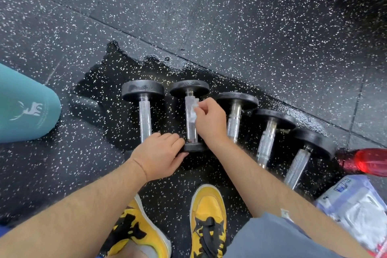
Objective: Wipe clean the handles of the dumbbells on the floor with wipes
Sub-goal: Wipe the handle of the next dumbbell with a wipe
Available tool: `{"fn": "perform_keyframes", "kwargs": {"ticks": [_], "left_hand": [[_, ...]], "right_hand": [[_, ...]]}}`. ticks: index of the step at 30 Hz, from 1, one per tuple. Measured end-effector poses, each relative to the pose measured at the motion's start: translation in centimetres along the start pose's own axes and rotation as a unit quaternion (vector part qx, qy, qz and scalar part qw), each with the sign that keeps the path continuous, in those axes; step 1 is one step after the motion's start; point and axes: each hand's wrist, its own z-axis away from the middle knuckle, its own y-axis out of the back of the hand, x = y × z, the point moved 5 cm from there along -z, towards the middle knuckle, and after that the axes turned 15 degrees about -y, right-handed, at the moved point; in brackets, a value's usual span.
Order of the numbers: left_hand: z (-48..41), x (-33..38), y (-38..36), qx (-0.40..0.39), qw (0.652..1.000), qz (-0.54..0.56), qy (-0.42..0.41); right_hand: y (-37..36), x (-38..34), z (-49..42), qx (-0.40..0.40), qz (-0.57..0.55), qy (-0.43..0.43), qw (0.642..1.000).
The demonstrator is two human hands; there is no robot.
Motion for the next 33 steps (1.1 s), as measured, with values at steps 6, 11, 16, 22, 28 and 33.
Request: {"fn": "perform_keyframes", "kwargs": {"ticks": [6, 11, 16, 22, 28, 33], "left_hand": [[-0.3, -0.1, 0.2, -0.001, 1.0, 0.001, 0.004], [-0.1, 0.1, 0.2, 0.002, 1.0, 0.004, 0.0], [-0.3, 0.0, 0.2, -0.002, 1.0, 0.012, 0.004], [-0.1, 0.0, 0.1, -0.003, 1.0, 0.008, 0.001], [-0.3, 0.1, 0.2, 0.003, 1.0, 0.007, 0.004], [-0.2, -0.1, 0.2, 0.001, 1.0, 0.001, 0.005]], "right_hand": [[-0.1, -0.1, -1.4, -0.029, 0.022, -0.053, 0.998], [0.1, 0.9, -1.1, -0.062, 0.061, -0.069, 0.994], [0.2, -0.2, -2.4, -0.07, 0.063, -0.075, 0.993], [0.1, 1.2, -1.2, -0.091, 0.102, -0.084, 0.987], [0.2, -0.4, -1.6, -0.063, 0.068, -0.064, 0.994], [0.3, 0.7, -0.1, -0.07, 0.145, -0.05, 0.986]]}}
